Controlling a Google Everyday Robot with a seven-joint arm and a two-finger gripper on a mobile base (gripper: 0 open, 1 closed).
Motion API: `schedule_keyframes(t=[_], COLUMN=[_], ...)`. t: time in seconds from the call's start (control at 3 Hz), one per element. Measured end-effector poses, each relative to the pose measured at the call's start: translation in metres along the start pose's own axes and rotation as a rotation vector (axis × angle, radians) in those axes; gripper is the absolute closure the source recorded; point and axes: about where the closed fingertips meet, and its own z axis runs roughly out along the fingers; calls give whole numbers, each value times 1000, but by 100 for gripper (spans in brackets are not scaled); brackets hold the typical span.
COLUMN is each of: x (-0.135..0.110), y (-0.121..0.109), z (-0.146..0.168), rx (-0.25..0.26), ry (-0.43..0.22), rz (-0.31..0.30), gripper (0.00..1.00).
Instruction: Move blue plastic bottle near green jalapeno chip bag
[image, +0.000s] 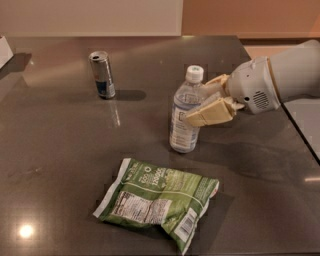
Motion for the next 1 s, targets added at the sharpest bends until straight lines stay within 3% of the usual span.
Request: schedule_keyframes(t=[1.0], x=[9], y=[8], z=[7], rx=[-20], ry=[-8], rz=[10], gripper=[13])
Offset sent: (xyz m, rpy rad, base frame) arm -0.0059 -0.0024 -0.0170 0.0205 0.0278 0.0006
